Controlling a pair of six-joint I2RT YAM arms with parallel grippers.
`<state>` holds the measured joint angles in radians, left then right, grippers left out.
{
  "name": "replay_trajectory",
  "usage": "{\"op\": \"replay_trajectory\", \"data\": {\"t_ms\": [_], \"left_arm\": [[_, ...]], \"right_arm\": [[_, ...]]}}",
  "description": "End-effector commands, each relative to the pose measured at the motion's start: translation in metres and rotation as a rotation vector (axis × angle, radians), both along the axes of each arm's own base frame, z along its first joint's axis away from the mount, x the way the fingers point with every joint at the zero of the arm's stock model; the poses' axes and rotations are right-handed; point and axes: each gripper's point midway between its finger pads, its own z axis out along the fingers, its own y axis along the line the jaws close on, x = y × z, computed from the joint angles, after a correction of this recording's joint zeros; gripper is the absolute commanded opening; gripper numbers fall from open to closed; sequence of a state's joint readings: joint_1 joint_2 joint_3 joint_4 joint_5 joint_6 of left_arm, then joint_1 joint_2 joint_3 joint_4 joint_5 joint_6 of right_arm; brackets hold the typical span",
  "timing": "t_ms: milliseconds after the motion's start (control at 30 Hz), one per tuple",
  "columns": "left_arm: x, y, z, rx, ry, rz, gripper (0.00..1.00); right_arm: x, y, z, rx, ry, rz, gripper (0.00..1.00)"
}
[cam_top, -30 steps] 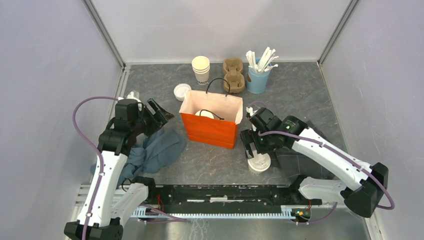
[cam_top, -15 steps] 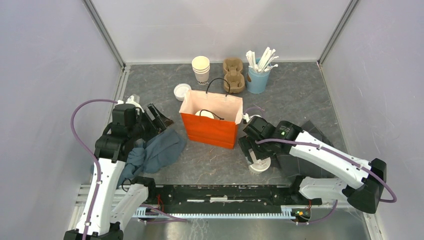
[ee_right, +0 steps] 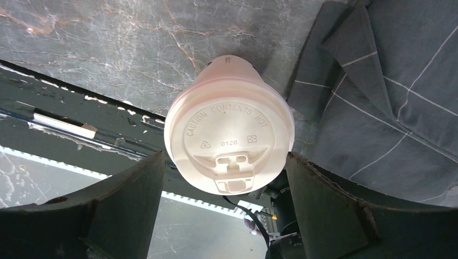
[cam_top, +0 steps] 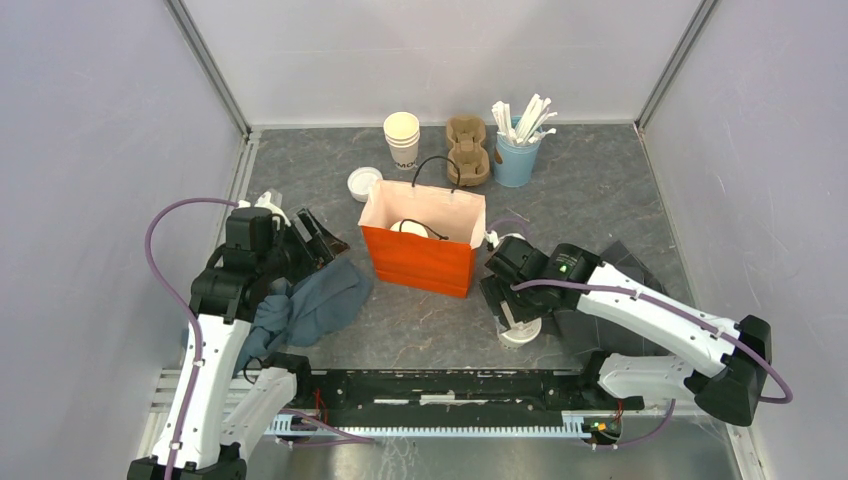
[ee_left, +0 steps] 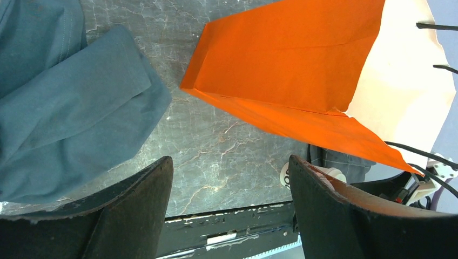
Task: Pack the takeout coffee
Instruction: Pick up the coffee cup from the center of the board.
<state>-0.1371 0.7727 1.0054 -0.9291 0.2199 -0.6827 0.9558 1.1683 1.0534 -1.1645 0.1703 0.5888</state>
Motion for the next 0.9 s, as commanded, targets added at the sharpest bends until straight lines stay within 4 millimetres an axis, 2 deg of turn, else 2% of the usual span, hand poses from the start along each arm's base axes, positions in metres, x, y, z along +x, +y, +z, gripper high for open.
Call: {"op": "replay_trajectory", "data": {"t_ms": [0,867], "left_arm": [[0.0025,-0.0022,0.0135,0.022,-0.063,-0.054,0.84],[0.0031,-0.004,0.0131,0.022,-0.062,-0.07,0.84]], "right_arm": [[-0.002,-0.0078,-0.0041,-0.035,-0.002,-0.018,0.87],[0.0029,-0.0048,-0.0101,-0.098,-0.015,0.004,0.89]]}}
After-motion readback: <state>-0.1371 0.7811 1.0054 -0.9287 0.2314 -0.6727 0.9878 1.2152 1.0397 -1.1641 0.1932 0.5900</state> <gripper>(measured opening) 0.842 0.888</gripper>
